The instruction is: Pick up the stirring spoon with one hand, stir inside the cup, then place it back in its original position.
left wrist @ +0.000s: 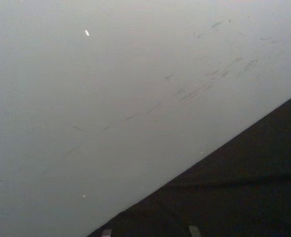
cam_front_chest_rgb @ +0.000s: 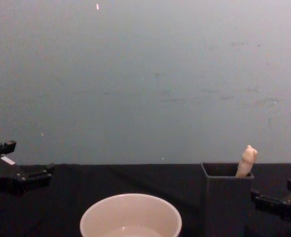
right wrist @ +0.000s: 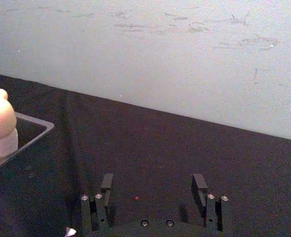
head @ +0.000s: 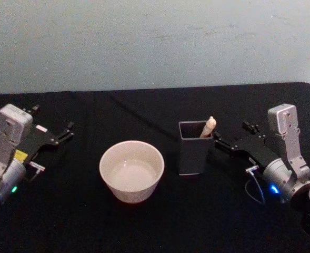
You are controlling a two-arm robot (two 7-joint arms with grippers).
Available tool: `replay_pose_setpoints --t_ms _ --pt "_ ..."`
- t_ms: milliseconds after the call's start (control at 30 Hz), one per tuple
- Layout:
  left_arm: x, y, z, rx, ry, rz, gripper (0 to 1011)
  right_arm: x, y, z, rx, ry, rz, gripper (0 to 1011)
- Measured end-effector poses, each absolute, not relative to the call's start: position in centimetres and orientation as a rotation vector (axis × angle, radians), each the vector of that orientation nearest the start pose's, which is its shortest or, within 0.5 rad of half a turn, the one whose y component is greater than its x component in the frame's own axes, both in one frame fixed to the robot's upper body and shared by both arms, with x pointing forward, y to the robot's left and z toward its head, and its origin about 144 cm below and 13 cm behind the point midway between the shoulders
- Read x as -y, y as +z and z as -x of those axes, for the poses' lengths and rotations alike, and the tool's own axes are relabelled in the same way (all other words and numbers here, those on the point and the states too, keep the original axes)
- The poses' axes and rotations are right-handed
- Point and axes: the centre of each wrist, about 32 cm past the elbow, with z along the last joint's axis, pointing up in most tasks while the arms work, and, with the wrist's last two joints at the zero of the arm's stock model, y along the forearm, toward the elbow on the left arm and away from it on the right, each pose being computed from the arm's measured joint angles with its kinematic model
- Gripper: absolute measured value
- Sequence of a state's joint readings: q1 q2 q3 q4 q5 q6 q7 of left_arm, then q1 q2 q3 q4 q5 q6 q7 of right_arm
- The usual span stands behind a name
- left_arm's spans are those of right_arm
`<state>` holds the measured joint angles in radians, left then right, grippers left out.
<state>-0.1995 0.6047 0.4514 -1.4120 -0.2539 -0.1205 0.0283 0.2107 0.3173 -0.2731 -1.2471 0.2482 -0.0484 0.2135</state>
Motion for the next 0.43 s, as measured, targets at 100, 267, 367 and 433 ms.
replay_pose_setpoints --t_ms 100,267,367,433 --pt "-30.97 113.98 -48.86 0.285 1.248 -0.304 1001 27.28 110.69 -50.67 -0.021 -1.194 0.187 1002" --pt "-30.97 113.98 -48.86 0.285 1.248 -0.304 1001 27.28 110.69 -50.67 -0.021 -1.194 0.187 1002" --pt "-30.97 113.98 -48.86 0.285 1.248 -0.304 1001 27.28 110.69 -50.67 -0.021 -1.194 0.187 1002" --pt "-30.97 113.98 -48.86 0.285 1.248 -0.304 1001 27.28 110.69 -50.67 -0.021 -1.194 0.187 1002"
